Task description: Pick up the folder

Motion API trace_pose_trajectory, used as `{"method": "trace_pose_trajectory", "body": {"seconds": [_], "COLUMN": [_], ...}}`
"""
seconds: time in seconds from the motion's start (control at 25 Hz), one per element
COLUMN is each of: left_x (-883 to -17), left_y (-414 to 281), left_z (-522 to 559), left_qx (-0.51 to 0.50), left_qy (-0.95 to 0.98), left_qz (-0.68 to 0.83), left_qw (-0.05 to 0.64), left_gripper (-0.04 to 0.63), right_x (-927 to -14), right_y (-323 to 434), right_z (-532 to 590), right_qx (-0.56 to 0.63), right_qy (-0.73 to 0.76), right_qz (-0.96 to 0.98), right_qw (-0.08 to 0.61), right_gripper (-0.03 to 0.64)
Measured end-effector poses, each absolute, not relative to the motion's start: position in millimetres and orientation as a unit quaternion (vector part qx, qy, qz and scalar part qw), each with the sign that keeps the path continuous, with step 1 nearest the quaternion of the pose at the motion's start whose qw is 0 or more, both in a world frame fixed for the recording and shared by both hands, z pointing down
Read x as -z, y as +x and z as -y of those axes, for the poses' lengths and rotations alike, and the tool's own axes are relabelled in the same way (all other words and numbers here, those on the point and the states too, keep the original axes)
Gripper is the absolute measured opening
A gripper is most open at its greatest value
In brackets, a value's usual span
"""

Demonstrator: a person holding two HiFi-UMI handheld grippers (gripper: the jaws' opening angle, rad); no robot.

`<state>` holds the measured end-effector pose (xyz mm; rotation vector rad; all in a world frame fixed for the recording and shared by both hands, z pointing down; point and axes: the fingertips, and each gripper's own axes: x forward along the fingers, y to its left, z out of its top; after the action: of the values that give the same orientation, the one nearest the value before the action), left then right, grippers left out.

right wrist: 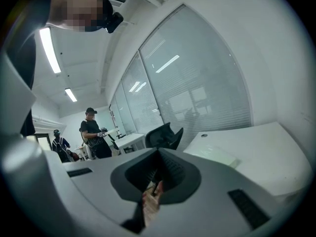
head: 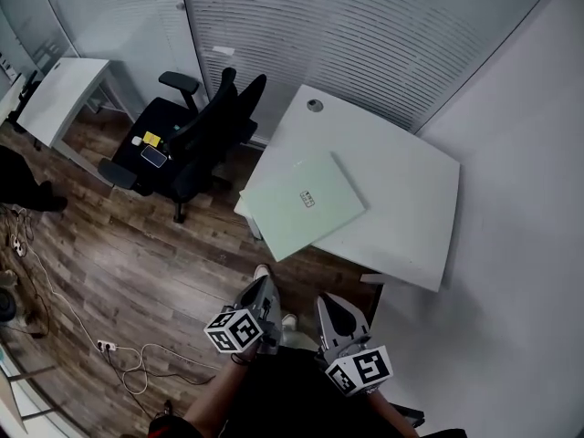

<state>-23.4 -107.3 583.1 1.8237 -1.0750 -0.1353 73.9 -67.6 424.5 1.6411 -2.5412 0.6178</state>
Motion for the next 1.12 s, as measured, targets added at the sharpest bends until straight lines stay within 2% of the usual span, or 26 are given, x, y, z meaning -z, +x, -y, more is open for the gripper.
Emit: {"method": "trace_pose_trajectory", "body": {"seconds": [0.28, 0.64, 0.88, 1.12], "left_x": [-624, -658, -683, -704], "left_y": [-22, -14, -20, -12], "left_z": [127, 154, 179, 189], "left_qx": [0.079, 0.102, 0.105, 0.098], "left_qy": [0.704, 0.675, 0.670, 0.681], "left_qz": [0.426, 0.402, 0.401, 0.372], "left_qw": [0.563, 0.611, 0.616, 0.624], "left_gripper": [0.006, 0.017, 0.117, 0.244], "right_x": [-437, -462, -479, -491], "right_y": [75, 80, 79, 83], "right_z": [85, 107, 119, 130], "right_qx": [-0.217, -0.247, -0.266, -0.282], "right_qy": [0.537, 0.544, 0.544, 0.552], "right_qz": [0.814, 0.800, 0.793, 0.781], "right_qw": [0.042, 0.057, 0.070, 0.075], "right_gripper": [-0.002, -0.002, -0.002, -0.002]}}
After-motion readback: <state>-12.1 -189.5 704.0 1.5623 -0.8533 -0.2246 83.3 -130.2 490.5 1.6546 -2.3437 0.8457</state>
